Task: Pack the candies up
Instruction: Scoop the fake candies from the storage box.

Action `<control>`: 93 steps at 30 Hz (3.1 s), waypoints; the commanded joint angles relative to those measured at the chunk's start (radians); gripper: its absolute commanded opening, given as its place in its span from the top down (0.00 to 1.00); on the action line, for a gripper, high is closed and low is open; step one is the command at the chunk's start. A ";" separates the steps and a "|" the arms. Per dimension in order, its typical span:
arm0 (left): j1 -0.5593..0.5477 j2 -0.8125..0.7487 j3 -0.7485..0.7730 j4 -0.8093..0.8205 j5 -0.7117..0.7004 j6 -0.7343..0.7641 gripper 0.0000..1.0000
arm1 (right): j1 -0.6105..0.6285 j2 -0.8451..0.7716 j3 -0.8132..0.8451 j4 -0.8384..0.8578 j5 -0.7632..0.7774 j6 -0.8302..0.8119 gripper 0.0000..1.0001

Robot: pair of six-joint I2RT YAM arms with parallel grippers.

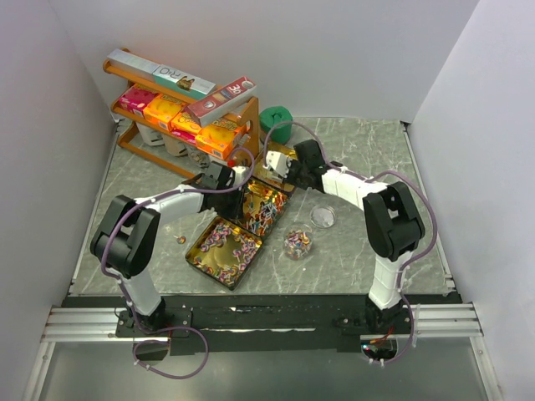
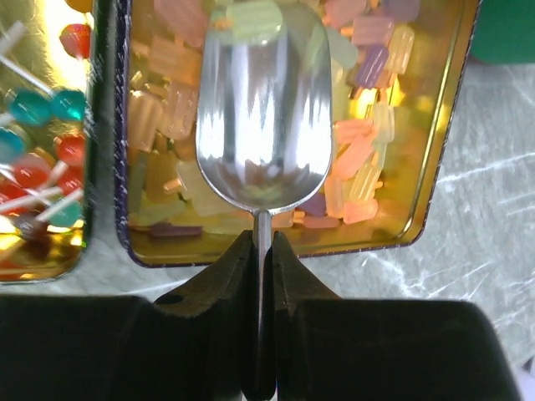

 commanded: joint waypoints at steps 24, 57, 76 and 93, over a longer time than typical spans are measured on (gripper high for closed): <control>-0.005 0.018 0.044 -0.004 -0.001 -0.001 0.76 | 0.021 0.098 0.086 -0.028 -0.199 -0.108 1.00; -0.005 0.075 0.070 -0.005 0.048 0.013 0.82 | 0.133 0.147 0.208 -0.160 -0.196 -0.043 1.00; -0.005 0.070 0.071 -0.007 0.026 0.011 0.85 | 0.104 0.162 0.241 -0.113 -0.407 0.197 1.00; -0.005 0.069 0.082 -0.008 0.037 0.005 0.86 | 0.104 0.207 0.278 -0.162 -0.318 0.466 1.00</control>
